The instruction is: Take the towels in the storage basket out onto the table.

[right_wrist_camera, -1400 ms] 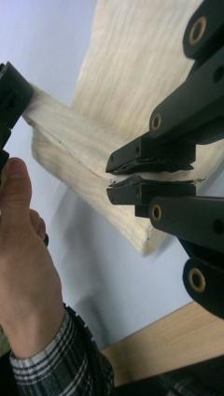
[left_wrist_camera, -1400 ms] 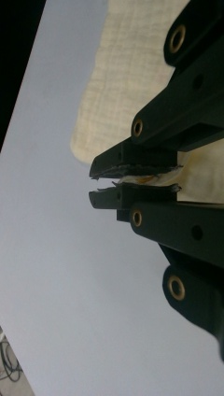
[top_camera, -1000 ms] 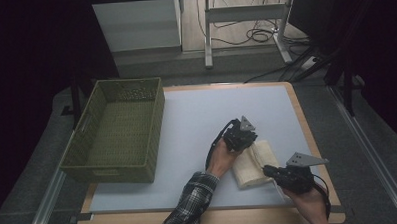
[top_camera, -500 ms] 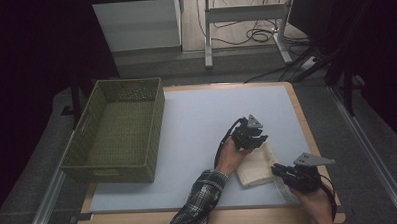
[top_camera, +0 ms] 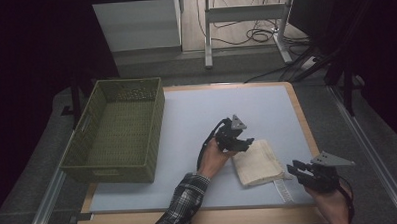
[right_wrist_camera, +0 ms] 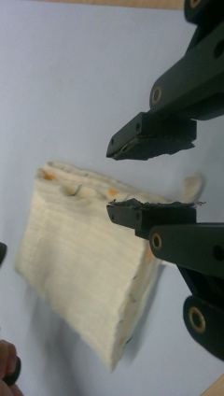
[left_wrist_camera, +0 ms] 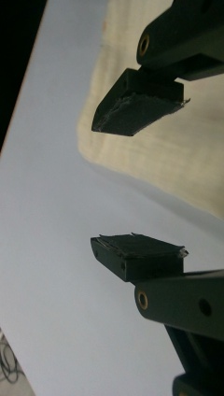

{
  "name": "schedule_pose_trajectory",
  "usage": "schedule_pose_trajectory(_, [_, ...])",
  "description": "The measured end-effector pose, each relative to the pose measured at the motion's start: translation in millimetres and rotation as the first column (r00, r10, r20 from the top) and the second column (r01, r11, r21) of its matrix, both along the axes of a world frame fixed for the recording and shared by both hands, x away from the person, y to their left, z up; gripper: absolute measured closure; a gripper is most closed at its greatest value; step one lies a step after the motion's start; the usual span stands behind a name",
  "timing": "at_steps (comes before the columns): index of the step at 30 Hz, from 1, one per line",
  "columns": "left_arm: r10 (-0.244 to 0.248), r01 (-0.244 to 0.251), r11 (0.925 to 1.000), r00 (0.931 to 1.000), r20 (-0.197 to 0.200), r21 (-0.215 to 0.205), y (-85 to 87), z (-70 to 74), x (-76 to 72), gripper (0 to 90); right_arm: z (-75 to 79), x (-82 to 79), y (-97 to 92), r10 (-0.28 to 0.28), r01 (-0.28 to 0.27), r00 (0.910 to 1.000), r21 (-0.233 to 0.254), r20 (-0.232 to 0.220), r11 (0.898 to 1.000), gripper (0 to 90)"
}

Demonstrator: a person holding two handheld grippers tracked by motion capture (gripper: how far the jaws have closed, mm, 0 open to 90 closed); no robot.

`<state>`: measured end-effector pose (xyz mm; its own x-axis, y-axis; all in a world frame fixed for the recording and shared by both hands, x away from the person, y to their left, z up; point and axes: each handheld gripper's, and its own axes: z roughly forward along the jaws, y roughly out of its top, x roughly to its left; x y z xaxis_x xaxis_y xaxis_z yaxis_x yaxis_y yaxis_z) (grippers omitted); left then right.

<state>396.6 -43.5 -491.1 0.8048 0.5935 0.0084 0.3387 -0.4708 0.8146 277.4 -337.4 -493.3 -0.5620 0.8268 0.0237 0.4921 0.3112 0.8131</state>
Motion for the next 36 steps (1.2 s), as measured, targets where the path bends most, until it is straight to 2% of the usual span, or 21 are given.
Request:
schedule_pose_trajectory(4, [0.012,-0.012,0.9999,0.9999,-0.012,-0.005,15.6,-0.6,-2.3,44.0,3.7,6.5,10.2,0.019,-0.019,0.9998,0.005,-0.006,1.0,64.6])
schedule_pose_trajectory(6, [0.008,-0.009,0.9999,0.9994,-0.033,-0.008,23.8,-3.9,-3.0,50.2,-0.1,15.2,23.4,0.026,-0.027,0.9992,-0.018,-0.03,0.999,64.4])
schedule_pose_trajectory(9, [0.005,-0.005,1.0,0.998,-0.063,-0.003,33.6,-14.8,-4.6,53.3,-7.9,20.8,30.5,0.016,-0.018,0.9981,-0.039,-0.059,0.999,59.8])
schedule_pose_trajectory(10, [0.005,-0.005,1.0,0.998,-0.063,-0.003,33.6,-14.8,-4.6,53.4,-7.9,20.8,30.5,0.016,-0.018,0.9981,-0.039,-0.059,0.999,59.8])
schedule_pose_trajectory(11, [0.007,-0.007,1.0,0.9974,-0.072,-0.004,34.9,-17.6,-4.3,53.3,-12.4,20.8,31.8,0.008,-0.012,0.9975,-0.063,-0.07,0.998,55.9])
schedule_pose_trajectory(12, [0.006,-0.007,1.0,0.9961,-0.088,-0.004,35.7,-23.2,-3.3,53.2,-14.5,20.2,31.5,0.001,-0.007,0.9974,-0.073,-0.071,0.997,55.6])
schedule_pose_trajectory(14, [0.008,-0.009,1.0,0.9954,-0.095,-0.005,35.1,-25.8,-2.9,52.9,-16.3,19.4,30.5,-0.006,-0.001,0.997,-0.086,-0.078,0.996,55.1])
schedule_pose_trajectory(15, [0.01,-0.01,0.9999,0.9944,-0.105,0.006,33.7,-30.5,-1.7,52.6,-18.8,17.2,27.5,-0.014,0.006,0.9964,-0.095,-0.084,0.995,53.9])
schedule_pose_trajectory(18, [0.011,-0.009,0.9998,0.9937,-0.111,0.02,32.5,-34.0,-0.9,51.6,-22.3,14.5,24.2,-0.012,0.002,0.9941,-0.099,-0.108,0.995,48.6])
schedule_pose_trajectory(21, [0.02,-0.014,0.9989,0.991,-0.132,0.044,29.9,-40.4,0.6,50.4,-27.1,13.5,23.7,-0.006,-0.004,0.9928,-0.082,-0.12,0.997,47.5])
schedule_pose_trajectory(24, [0.013,-0.008,0.9995,0.9885,-0.15,0.031,30.4,-43.0,2.2,50.0,-28.3,14.5,24.2,-0.01,0.001,0.9918,-0.072,-0.127,0.997,47.3])
schedule_pose_trajectory(25, [0.011,-0.009,0.9999,0.9837,-0.18,0.013,31.6,-44.1,3.2,49.3,-29.4,14.0,26.6,-0.013,0.005,0.9925,-0.07,-0.121,0.998,47.7])
schedule_pose_trajectory(26, [0.011,-0.009,0.9999,0.9837,-0.18,0.013,31.6,-44.1,3.2,49.2,-29.4,14.0,26.6,-0.013,0.005,0.9925,-0.07,-0.121,0.998,47.7])
schedule_pose_trajectory(29, [0.018,-0.01,0.9991,0.9817,-0.19,0.041,28.9,-41.6,2.1,49.7,-29.2,13.6,28.7,-0.027,0.019,0.9907,-0.064,-0.133,0.998,50.3])
schedule_pose_trajectory(30, [0.018,-0.008,0.9987,0.9799,-0.199,0.051,27.9,-40.2,1.7,51.4,-28.5,13.2,29.4,-0.026,0.017,0.9896,-0.063,-0.141,0.998,54.4])
schedule_pose_trajectory(31, [0.017,-0.005,0.9982,0.9784,-0.206,0.059,27.0,-39.1,1.3,55.7,-27.7,12.4,30.9,-0.011,0.002,0.9879,-0.055,-0.154,0.998,64.5])
schedule_pose_trajectory(32, [0.018,-0.005,0.9983,0.9768,-0.213,0.058,26.0,-38.6,0.7,58.2,-27.6,12.1,31.8,-0.002,-0.005,0.9865,-0.044,-0.164,0.999,69.7])
schedule_pose_trajectory(33, [0.018,-0.005,0.9982,0.9729,-0.231,0.059,25.3,-37.6,0.1,60.2,-27.5,12.4,32.2,0.009,-0.015,0.9851,-0.035,-0.172,0.999,74.6])
schedule_pose_trajectory(34, [0.018,-0.005,0.9982,0.9729,-0.231,0.059,25.3,-37.6,0.1,62.1,-27.5,12.4,32.2,0.009,-0.015,0.9851,-0.035,-0.172,0.999,74.6])
schedule_pose_trajectory(35, [0.017,-0.003,0.9983,0.9671,-0.254,0.058,25.1,-36.4,0.7,64.1,-27.3,13.4,32.5,0.019,-0.022,0.9809,-0.013,-0.193,1.0,78.6])
schedule_pose_trajectory(36, [0.013,0.002,0.9985,0.964,-0.265,0.055,25.2,-36.0,1.1,66.6,-27.1,13.9,32.3,0.022,-0.025,0.9794,-0.009,-0.201,1.0,79.8])
